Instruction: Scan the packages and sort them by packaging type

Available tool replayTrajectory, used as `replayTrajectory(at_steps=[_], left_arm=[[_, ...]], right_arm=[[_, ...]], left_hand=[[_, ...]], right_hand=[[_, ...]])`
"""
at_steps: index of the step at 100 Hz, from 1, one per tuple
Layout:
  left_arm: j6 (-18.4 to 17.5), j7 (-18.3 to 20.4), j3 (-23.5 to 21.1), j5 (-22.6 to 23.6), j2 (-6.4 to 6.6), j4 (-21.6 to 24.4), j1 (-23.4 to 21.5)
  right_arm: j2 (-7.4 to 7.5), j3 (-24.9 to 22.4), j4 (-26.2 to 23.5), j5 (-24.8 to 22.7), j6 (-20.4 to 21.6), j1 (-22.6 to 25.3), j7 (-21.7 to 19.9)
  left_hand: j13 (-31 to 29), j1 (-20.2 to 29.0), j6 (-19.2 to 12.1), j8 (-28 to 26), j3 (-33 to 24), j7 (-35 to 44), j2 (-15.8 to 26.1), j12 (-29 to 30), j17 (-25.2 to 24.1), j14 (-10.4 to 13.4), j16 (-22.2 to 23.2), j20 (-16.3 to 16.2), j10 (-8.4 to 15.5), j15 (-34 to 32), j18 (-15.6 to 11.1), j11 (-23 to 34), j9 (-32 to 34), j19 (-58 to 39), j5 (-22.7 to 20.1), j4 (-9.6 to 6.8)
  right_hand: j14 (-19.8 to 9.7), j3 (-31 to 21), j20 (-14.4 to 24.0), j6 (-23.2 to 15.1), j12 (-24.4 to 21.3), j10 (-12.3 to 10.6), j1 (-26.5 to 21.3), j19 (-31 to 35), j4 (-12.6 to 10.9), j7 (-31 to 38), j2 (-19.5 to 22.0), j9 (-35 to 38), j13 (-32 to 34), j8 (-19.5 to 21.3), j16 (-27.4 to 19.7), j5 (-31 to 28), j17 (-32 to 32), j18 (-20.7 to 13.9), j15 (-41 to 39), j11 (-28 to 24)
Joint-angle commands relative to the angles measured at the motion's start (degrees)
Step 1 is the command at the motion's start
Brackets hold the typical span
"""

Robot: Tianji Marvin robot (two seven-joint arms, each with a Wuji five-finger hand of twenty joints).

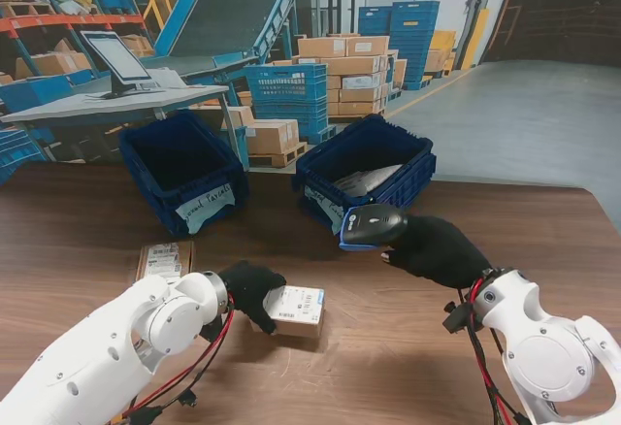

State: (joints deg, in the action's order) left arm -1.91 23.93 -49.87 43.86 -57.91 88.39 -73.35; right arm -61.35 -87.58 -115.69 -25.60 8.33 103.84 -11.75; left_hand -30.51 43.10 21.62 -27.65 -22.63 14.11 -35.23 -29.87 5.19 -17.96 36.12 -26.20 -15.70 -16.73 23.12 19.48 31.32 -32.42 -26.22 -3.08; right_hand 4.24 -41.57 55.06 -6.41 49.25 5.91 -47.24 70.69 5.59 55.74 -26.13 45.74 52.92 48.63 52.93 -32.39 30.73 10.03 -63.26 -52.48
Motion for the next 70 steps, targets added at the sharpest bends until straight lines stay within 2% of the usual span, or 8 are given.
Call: replayTrajectory(at_steps=[1, 29, 54, 70], left_arm=[[0.3, 1.5, 0.3, 0.1, 0.06, 0.8, -0.1], [0.9, 2.5, 0.9, 1.5, 0.30, 1.9, -0.3], [2.0, 5.0, 1.2, 2.3, 0.73, 3.1, -0.2], [2.5, 7.0, 1.7, 2.8, 1.09, 4.0, 0.2]], right_arm=[[-0.25, 0.0, -0.6, 0.0, 0.2, 0.5, -0.5], [-0.28, -0.2, -0.8, -0.1, 0.3, 0.8, -0.3], [-0.30, -0.2, -1.0, -0.4, 0.4, 0.8, -0.1], [-0.31, -0.2, -1.1, -0.6, 0.5, 0.8, 0.0]], left_hand=[[2.5, 4.4, -6.7, 2.2, -6.8, 1.9, 10.7, 2.1, -1.3, -1.0, -2.5, -0.8, 1.9, 2.4, 2.1, -2.4, -3.7, 2.2, -3.2, -4.90], [8.1, -1.4, -4.1, 7.5, -1.2, -8.2, 13.0, 5.4, -3.3, -2.1, -7.1, -0.9, 0.7, 6.0, 2.2, -6.7, -9.3, 6.1, -0.2, 2.19], [12.1, -4.6, -1.9, 9.1, 1.6, -11.7, 15.5, 7.0, -5.2, -2.8, -9.7, -0.5, -0.2, 8.4, 2.2, -10.1, -14.2, 9.0, 4.6, 3.60], [14.6, -5.1, -0.3, 10.5, 4.8, -13.2, 17.5, 8.1, -6.0, -3.0, -11.5, -0.4, -0.9, 9.5, 1.9, -12.7, -17.3, 11.0, 8.4, 3.61]], right_hand=[[0.3, -5.5, 0.8, -3.4, 0.2, 1.4, -6.7, 0.6, 0.9, 1.6, 4.7, 0.9, 0.4, 1.1, -0.1, -3.9, -0.1, 0.1, -0.2, 0.4], [0.2, -5.5, 0.8, -3.3, 0.2, 1.5, -6.7, 0.6, 0.9, 1.6, 4.7, 0.8, 0.4, 1.1, -0.1, -3.9, 0.0, 0.1, -0.2, 0.5], [0.2, -5.5, 0.8, -3.4, 0.3, 1.4, -6.7, 0.5, 0.9, 1.6, 4.7, 0.9, 0.4, 1.1, -0.1, -4.0, -0.1, 0.1, -0.2, 0.5], [0.2, -5.5, 0.8, -3.3, 0.3, 1.4, -6.7, 0.5, 0.9, 1.5, 4.7, 0.9, 0.4, 1.1, -0.1, -3.9, 0.0, 0.1, -0.2, 0.5]])
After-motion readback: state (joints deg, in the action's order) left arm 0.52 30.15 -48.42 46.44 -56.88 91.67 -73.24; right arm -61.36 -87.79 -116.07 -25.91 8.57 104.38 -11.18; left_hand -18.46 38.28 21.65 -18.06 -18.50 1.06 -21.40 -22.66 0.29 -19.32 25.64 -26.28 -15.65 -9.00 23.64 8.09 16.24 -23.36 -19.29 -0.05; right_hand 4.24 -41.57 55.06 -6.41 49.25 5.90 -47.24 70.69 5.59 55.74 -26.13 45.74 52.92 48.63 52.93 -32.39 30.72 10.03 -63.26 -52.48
